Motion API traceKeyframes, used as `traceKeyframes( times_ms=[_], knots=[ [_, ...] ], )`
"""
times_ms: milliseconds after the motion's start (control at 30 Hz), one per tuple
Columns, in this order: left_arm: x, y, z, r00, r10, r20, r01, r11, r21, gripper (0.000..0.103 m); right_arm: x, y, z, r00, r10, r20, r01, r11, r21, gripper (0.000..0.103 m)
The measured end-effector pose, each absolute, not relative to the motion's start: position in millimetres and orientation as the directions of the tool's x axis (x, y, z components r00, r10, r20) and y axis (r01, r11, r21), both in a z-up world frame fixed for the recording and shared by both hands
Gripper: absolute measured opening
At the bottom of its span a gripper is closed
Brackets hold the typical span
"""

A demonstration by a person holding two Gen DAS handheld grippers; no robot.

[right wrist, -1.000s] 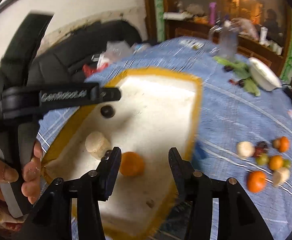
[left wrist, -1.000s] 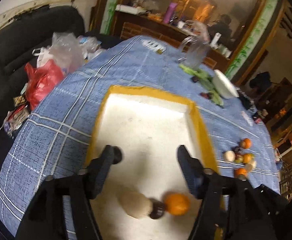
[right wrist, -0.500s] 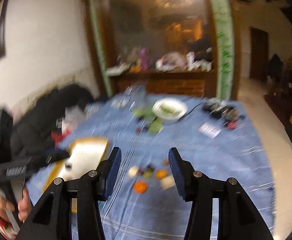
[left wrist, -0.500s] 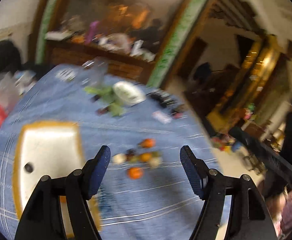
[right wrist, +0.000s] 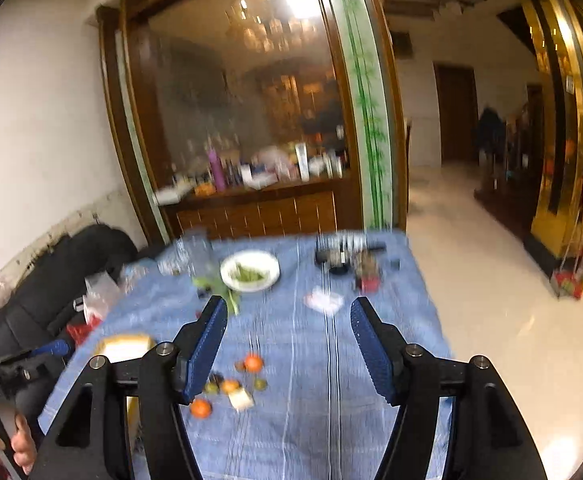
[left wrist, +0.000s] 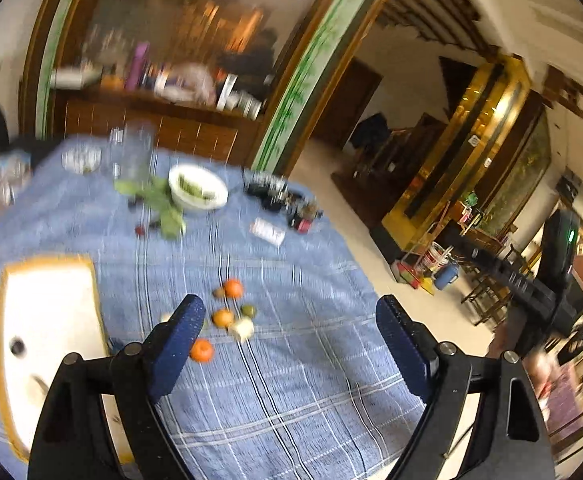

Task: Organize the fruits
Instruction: 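Move both grippers back toward the remaining fruits, then grasp the white yam chunk with the right gripper while the left gripper grasps a tangerine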

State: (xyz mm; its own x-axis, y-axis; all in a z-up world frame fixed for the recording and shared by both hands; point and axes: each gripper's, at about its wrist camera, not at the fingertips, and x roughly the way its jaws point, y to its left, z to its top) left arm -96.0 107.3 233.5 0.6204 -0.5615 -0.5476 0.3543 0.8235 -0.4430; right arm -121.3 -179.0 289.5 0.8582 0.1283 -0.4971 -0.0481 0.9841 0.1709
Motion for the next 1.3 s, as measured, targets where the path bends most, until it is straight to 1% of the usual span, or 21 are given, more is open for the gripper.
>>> traceKeyframes(
  times_ms=[67,200,333,400,433,500,600,667,733,800,900,967,1000,1033,1300],
  knots=[
    [-87,113,213,0.626,-0.53,-0.572,0.311,0.843,-0.439,0.087,-111,-185,255,0.827,0.155,-0.54,-0.042,0.976,0.215,0.068],
    [-78,124,171,0.659,-0.378,-0.65,0.187,0.92,-0.345,0.087,-88,-188,186,0.75,0.232,-0.62,-0.047,0.953,0.299,0.068],
    [-57,141,130,0.6,-0.345,-0.722,0.128,0.932,-0.339,0.087,-63,-167,117,0.658,0.282,-0.698,-0.059,0.944,0.326,0.068],
    [-49,143,117,0.586,-0.333,-0.739,0.113,0.936,-0.333,0.087,-53,-156,90,0.618,0.31,-0.723,-0.068,0.937,0.343,0.066],
    [-44,142,112,0.579,-0.327,-0.747,0.11,0.939,-0.325,0.087,-49,-150,79,0.599,0.322,-0.733,-0.077,0.935,0.347,0.064],
    [-37,136,101,0.562,-0.316,-0.764,0.116,0.945,-0.305,0.087,-40,-136,62,0.569,0.338,-0.75,-0.095,0.933,0.348,0.063],
    [-31,124,88,0.546,-0.312,-0.778,0.15,0.949,-0.275,0.087,-26,-118,46,0.544,0.34,-0.767,-0.119,0.936,0.331,0.063],
    [-27,111,76,0.522,-0.308,-0.796,0.176,0.951,-0.253,0.081,-18,-105,42,0.544,0.338,-0.767,-0.152,0.94,0.306,0.063],
    [-24,101,65,0.49,-0.31,-0.815,0.189,0.95,-0.247,0.065,-12,-94,38,0.539,0.332,-0.774,-0.175,0.943,0.283,0.063],
    [-21,92,53,0.459,-0.316,-0.83,0.205,0.947,-0.248,0.057,-5,-86,33,0.531,0.332,-0.78,-0.192,0.943,0.272,0.063],
    [-22,78,41,0.459,-0.288,-0.84,0.237,0.951,-0.197,0.057,8,-77,26,0.53,0.325,-0.783,-0.202,0.945,0.256,0.063],
    [-22,73,37,0.47,-0.261,-0.843,0.252,0.955,-0.155,0.057,10,-75,21,0.535,0.326,-0.779,-0.212,0.945,0.25,0.053],
    [-21,71,35,0.473,-0.253,-0.844,0.254,0.956,-0.144,0.057,11,-73,21,0.538,0.331,-0.775,-0.221,0.943,0.249,0.049],
    [-19,68,32,0.475,-0.241,-0.846,0.257,0.958,-0.129,0.057,10,-74,21,0.532,0.357,-0.768,-0.233,0.934,0.272,0.044],
    [-4,49,18,0.491,-0.205,-0.847,0.274,0.959,-0.073,0.057,5,-83,23,0.547,0.397,-0.737,-0.232,0.918,0.323,0.043]
  ],
)
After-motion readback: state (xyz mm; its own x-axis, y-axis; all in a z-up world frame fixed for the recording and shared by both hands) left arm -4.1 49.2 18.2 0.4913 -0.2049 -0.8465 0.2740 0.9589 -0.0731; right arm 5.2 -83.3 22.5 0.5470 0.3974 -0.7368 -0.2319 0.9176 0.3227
